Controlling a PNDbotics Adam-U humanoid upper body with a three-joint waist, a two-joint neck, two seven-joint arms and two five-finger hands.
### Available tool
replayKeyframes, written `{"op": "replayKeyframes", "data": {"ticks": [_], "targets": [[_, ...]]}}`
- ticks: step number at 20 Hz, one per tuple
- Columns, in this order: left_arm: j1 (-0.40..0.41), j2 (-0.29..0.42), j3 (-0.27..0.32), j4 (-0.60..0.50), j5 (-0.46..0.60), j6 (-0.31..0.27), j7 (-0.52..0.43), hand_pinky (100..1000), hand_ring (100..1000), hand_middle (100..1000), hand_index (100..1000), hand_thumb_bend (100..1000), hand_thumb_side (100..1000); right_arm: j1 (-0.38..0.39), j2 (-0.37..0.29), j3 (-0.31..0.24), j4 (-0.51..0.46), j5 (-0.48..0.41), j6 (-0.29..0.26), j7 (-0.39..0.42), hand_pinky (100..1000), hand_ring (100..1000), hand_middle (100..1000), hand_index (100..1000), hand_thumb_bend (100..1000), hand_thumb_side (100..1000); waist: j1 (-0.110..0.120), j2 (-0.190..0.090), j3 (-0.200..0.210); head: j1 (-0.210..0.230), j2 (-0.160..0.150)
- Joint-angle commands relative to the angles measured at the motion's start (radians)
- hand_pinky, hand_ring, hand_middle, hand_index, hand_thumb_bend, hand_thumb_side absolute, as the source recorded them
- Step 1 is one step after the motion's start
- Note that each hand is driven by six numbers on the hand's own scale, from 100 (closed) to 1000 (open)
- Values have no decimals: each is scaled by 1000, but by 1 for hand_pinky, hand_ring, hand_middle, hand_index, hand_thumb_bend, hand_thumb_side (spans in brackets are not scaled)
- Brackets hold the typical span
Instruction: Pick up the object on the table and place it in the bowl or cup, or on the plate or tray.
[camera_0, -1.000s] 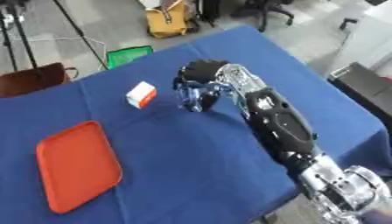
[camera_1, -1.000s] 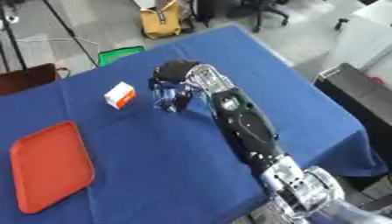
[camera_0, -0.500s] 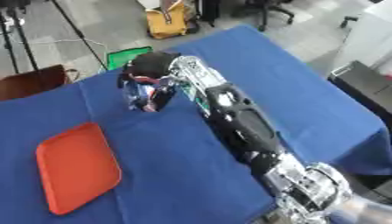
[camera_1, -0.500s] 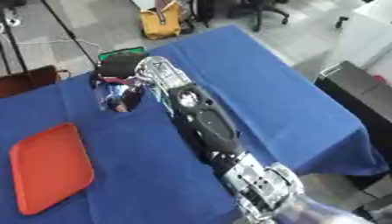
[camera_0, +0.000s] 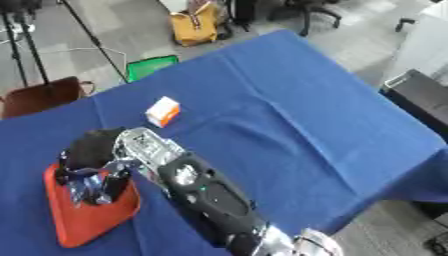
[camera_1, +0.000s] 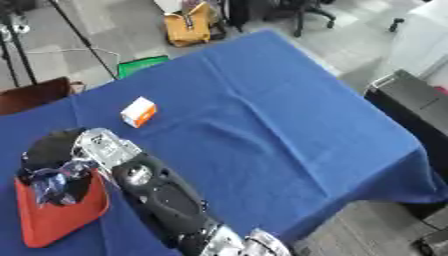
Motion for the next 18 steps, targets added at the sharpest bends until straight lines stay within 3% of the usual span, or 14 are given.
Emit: {"op": "replayKeyframes", "data": {"ticks": [1, 2, 3, 4, 5, 6, 11, 12, 15, 18], "targets": [[-10, 15, 4, -15, 3, -1, -4, 730, 844, 796, 943, 634, 972, -7, 30, -1, 10, 75, 2, -3, 682, 724, 826, 928, 257, 410, 0, -19, 4, 1, -11], [-10, 15, 4, -15, 3, -1, -3, 730, 844, 796, 943, 633, 973, -3, 31, -6, 11, 96, 7, -7, 766, 802, 890, 945, 281, 454, 0, -20, 5, 1, -11], [-9, 15, 5, -15, 3, -2, -3, 730, 844, 796, 943, 633, 973, -1, 32, -9, 12, 112, 11, -13, 766, 802, 890, 945, 281, 454, 0, -20, 5, 1, -10], [-8, 15, 5, -15, 3, -2, -3, 730, 844, 796, 943, 634, 974, 2, 28, -15, 9, 127, 18, -18, 856, 878, 952, 963, 325, 532, 0, -20, 5, 2, -10], [-7, 15, 5, -15, 3, -2, -2, 730, 844, 796, 943, 634, 974, 4, 27, -19, 8, 138, 22, -23, 856, 878, 952, 963, 325, 532, 0, -20, 6, 3, -9], [-7, 15, 5, -15, 3, -2, -2, 731, 844, 796, 943, 636, 973, 4, 22, -26, 0, 144, 28, -33, 919, 933, 991, 975, 407, 633, -1, -20, 4, 3, -8], [-8, 15, 5, -14, 2, -1, -2, 731, 844, 796, 943, 636, 974, 5, -1, -42, -45, 140, 45, -95, 925, 943, 996, 978, 437, 669, -3, -21, 2, 3, -8], [-7, 15, 5, -14, 2, -1, -2, 731, 844, 796, 943, 636, 974, 4, -6, -48, -63, 132, 51, -114, 925, 945, 1000, 983, 423, 710, -2, -21, 1, 3, -8], [-6, 14, 6, -15, 2, -2, -1, 731, 844, 796, 943, 636, 974, 11, -25, -51, -117, 103, 62, -162, 926, 947, 1000, 982, 424, 709, -1, -22, 1, 2, -8], [-5, 14, 6, -14, 1, -1, 0, 731, 845, 796, 943, 637, 976, 15, -44, -57, -180, 72, 74, -195, 915, 936, 999, 983, 419, 653, -1, -21, -2, 1, -8]]}}
